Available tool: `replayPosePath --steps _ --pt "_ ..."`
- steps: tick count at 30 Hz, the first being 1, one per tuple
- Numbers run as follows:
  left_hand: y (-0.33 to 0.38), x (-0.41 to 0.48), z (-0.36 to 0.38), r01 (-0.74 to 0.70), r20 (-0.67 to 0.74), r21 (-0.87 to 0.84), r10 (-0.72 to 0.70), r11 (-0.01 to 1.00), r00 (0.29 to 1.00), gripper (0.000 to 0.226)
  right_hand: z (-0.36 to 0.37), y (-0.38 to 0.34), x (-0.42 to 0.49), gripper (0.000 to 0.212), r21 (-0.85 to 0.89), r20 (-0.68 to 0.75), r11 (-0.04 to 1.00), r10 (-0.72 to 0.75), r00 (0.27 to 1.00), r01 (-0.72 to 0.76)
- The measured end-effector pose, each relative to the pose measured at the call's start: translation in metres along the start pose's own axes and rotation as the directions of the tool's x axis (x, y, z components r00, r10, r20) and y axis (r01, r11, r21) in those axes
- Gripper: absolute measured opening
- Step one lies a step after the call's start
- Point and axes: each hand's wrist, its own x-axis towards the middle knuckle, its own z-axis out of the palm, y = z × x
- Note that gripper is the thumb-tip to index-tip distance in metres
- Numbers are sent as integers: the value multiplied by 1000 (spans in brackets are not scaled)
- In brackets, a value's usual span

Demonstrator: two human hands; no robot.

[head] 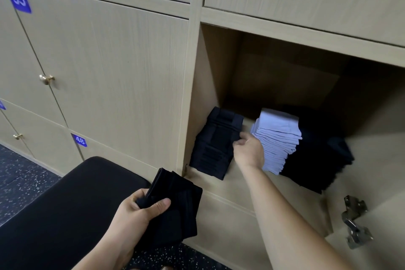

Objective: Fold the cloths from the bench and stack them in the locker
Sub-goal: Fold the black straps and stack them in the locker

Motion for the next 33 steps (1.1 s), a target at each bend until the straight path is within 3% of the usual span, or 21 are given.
replayPosePath --steps 3,6,9,11,13,18,22,28,33 --pt "6 -12 4 23 29 -41 -22 999 999 31 -10 1 -33 34 125 50 992 -33 998 26" --pt "10 -26 10 43 58 -86 -38 995 998 36 -14 4 -82 32 289 290 957 -89 953 1" --pt "13 -42 18 58 87 -98 -49 994 995 36 -16 13 -133 37 313 515 945 -88 853 -92" --pt "12 -54 21 59 91 -83 -51 995 994 34 -20 21 -157 31 383 564 898 -41 824 -217" --pt "8 -64 24 70 86 -75 -63 995 994 33 -27 27 -171 22 452 525 847 1 851 -280" --pt "2 -87 31 154 139 -47 -146 987 979 37 -48 28 -191 15 509 357 833 25 934 -217" --pt "5 -97 37 126 167 -11 -123 992 978 39 -63 27 -194 11 531 268 832 12 963 -158" --pt "14 -101 37 28 120 11 -29 1000 992 33 -85 28 -189 15 460 283 886 -203 937 53" --pt "17 -101 41 17 123 -26 -13 1000 992 35 -93 26 -183 14 431 281 897 -237 930 99"
